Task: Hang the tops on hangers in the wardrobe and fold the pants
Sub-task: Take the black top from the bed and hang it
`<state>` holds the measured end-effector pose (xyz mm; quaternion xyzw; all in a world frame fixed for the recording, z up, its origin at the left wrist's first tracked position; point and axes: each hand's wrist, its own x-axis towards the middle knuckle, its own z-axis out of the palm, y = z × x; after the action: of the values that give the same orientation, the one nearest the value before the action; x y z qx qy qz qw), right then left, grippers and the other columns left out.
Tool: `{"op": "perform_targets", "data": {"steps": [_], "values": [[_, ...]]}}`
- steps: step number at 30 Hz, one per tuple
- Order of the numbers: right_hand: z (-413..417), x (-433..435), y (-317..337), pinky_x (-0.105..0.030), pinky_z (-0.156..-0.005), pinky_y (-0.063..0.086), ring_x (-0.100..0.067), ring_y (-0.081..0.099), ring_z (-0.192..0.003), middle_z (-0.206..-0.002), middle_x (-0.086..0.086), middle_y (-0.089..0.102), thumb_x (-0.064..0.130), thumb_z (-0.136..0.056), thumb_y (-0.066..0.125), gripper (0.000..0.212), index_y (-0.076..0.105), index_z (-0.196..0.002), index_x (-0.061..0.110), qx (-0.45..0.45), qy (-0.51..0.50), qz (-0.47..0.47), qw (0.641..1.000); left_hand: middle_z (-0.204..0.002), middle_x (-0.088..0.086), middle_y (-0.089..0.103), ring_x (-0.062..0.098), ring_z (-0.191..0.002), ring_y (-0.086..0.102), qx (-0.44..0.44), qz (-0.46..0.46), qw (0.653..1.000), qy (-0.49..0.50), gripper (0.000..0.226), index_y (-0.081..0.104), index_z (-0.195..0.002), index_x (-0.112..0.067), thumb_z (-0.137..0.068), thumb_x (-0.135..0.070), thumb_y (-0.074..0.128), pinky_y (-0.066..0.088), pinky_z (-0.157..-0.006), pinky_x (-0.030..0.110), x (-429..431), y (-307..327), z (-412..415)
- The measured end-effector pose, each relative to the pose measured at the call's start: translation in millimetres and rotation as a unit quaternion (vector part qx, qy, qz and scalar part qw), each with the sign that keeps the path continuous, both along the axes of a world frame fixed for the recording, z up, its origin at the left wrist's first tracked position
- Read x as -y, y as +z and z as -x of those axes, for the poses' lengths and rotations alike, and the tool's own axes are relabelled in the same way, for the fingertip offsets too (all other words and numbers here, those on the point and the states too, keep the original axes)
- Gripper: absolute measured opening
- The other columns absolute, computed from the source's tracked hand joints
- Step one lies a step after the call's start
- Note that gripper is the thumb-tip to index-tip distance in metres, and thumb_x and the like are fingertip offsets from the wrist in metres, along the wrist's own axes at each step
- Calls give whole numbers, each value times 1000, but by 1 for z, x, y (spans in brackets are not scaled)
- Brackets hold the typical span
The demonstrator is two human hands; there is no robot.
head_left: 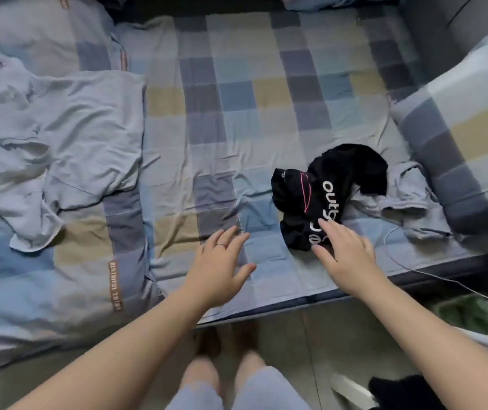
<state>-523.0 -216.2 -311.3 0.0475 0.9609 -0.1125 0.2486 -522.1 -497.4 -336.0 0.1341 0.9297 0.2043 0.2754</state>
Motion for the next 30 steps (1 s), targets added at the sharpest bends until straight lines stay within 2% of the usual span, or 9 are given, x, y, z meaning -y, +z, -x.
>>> {"op": "perform_targets", "data": {"steps": [9,14,17,19,21,23,25,28,30], "values": [[42,-41,-208,-57,-110,29,-24,22,-148,-164,6,23,52,-99,47,70,14,-157,33,58,-131,12,990,-169,1,12,25,-153,10,22,5,991,-134,76,16,-158,-33,-96,-54,55,25,-117,48,-65,-203,83],[61,-68,-299,-60,-110,35,-24,7,-151,-167,6,2,59,-87,64,98,1,-158,35,94,-131,-39,986,-169,4,9,29,-153,8,-1,12,978,-208,87,15,-158,-33,-90,-50,66,26,-117,49,-128,-301,120],[68,-79,-339,-56,-107,36,-28,12,-149,-165,4,2,60,-83,67,101,2,-156,34,108,-109,-93,984,-169,3,7,28,-152,9,-15,1,967,-255,93,15,-158,-31,-86,-48,71,25,-116,48,-168,-349,127],[71,-83,-360,-53,-104,39,-33,26,-143,-160,-4,15,49,-86,69,88,15,-153,29,99,-97,-110,984,-169,2,8,29,-151,12,-25,0,967,-254,96,16,-158,-31,-83,-48,72,25,-115,47,-191,-374,126],[76,-86,-374,-48,-94,45,-38,42,-129,-145,-10,36,30,-91,66,59,36,-142,21,44,-98,-101,989,-165,0,19,29,-145,21,-53,13,973,-224,90,24,-155,-30,-82,-47,73,29,-108,45,-206,-389,123],[81,-89,-379,-41,-79,42,-40,52,-112,-126,-13,49,14,-95,55,31,49,-126,16,-14,-109,-100,989,-151,-2,38,28,-131,36,-113,10,979,-171,58,45,-140,-28,-87,-34,68,31,-95,40,-213,-396,118],[83,-91,-372,-39,-75,41,-39,54,-103,-115,-13,58,9,-97,50,22,55,-117,18,-30,-133,-76,988,-132,-3,50,28,-115,44,-138,-5,983,-120,28,55,-119,-24,-92,-19,57,29,-84,37,-214,-392,113],[79,-88,-341,-42,-76,49,-36,56,-94,-100,-12,65,19,-99,52,9,59,-103,24,-45,-193,12,980,-122,-2,54,29,-112,46,-34,-53,996,-58,22,53,-116,-22,-96,-16,47,27,-82,38,-204,-367,106],[75,-82,-312,-36,-72,46,-31,56,-85,-88,-8,65,22,-99,54,8,59,-95,26,-73,-231,74,967,-120,-1,56,30,-114,47,39,-95,995,-12,24,52,-117,-20,-96,-14,43,35,-89,41,-189,-336,98]]}}
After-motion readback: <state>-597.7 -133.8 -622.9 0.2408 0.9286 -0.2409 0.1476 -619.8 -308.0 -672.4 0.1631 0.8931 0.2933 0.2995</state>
